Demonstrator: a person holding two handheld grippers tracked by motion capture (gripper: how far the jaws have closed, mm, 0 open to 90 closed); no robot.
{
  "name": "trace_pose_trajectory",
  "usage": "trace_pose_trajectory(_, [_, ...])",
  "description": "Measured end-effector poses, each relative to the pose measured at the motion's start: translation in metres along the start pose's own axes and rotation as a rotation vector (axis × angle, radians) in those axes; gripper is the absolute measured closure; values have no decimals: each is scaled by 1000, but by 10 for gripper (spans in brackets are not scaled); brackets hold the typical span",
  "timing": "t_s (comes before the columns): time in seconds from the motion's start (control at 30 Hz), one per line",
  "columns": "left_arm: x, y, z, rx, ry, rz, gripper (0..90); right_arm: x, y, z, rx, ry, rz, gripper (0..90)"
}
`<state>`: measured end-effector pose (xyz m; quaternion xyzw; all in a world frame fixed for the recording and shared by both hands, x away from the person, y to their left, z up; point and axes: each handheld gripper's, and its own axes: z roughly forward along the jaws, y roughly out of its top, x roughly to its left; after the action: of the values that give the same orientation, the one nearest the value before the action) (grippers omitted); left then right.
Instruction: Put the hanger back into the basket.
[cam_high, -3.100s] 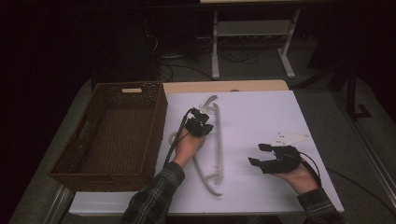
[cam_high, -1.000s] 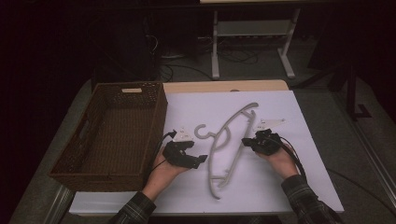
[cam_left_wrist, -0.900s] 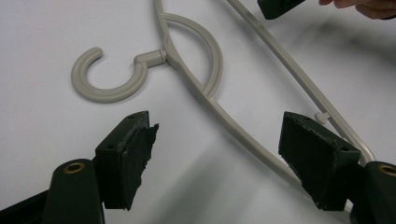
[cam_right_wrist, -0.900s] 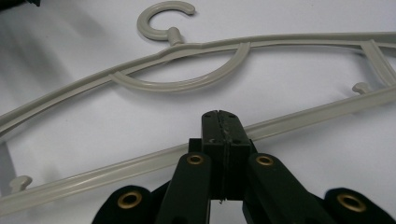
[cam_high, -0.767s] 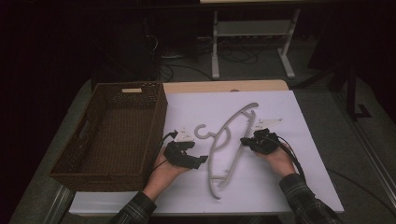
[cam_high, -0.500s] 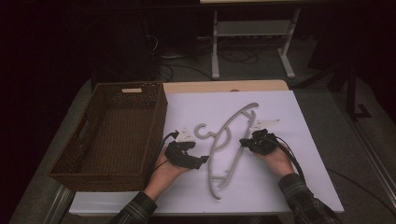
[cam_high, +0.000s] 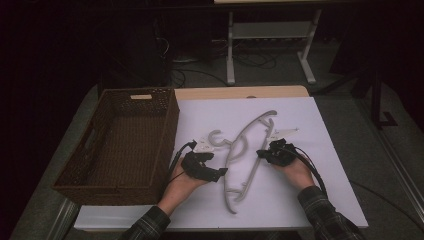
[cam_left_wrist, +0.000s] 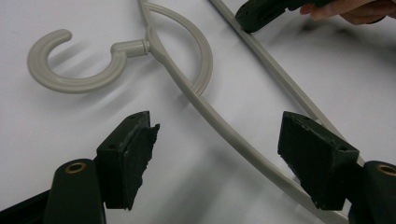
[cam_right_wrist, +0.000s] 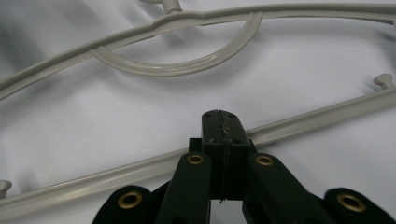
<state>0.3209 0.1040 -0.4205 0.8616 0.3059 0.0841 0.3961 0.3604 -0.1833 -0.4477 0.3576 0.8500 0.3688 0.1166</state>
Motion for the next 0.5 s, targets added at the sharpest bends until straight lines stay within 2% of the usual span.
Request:
trace_pose_trajectory(0.27, [0, 3, 10, 9, -1, 4, 260, 1, -1, 3, 15, -8, -8, 897])
trace_pose_trajectory(0.5, [4, 12, 25, 17, -5, -3, 267, 2, -2, 5, 24, -9, -9, 897])
